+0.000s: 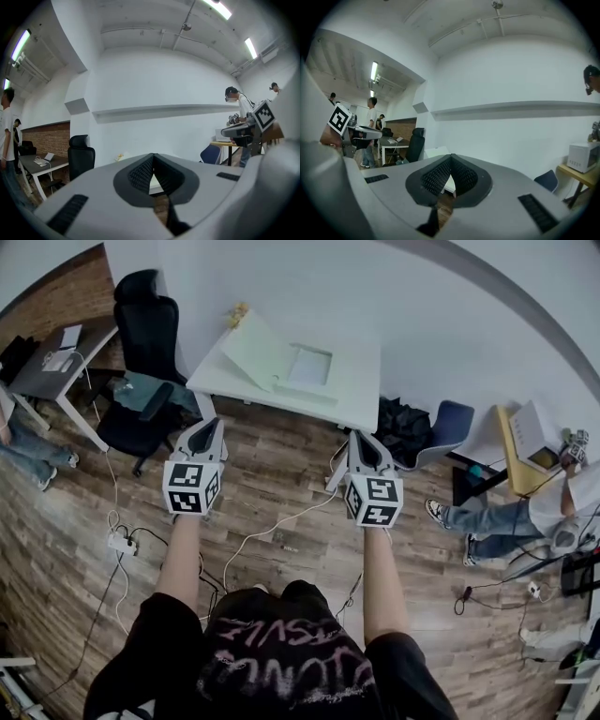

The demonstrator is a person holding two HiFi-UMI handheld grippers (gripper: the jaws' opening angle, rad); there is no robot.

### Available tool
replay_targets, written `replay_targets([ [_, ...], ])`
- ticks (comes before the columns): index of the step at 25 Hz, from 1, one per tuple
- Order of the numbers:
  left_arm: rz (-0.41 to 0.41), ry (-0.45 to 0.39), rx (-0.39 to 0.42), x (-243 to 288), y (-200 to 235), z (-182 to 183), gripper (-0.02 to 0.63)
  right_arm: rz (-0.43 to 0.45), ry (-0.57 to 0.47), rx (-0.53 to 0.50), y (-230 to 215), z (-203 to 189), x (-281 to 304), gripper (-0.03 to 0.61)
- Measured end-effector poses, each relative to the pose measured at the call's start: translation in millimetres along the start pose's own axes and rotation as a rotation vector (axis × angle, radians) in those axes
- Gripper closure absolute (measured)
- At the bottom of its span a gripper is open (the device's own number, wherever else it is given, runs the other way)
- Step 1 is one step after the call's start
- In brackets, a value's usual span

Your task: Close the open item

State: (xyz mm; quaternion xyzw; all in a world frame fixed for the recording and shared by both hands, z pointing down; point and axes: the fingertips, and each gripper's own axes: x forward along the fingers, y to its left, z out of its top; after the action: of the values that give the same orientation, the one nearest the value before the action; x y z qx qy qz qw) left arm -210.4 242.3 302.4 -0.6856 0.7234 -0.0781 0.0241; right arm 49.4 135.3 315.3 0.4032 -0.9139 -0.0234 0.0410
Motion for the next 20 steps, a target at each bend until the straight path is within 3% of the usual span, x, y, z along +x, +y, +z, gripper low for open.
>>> replay_targets([
  [10,-0.011,0.030,-0.011,38.8,20.5,-20.0,0.612,-0.008,0.032,0.014,-5.3,-16.5,42.9,0.569],
  [20,0.027,0.076,-0.005,135.4,40.8,-33.5,0.612,0.038,0.051,0.034,-51.2,-35.1,145.2,0.569],
])
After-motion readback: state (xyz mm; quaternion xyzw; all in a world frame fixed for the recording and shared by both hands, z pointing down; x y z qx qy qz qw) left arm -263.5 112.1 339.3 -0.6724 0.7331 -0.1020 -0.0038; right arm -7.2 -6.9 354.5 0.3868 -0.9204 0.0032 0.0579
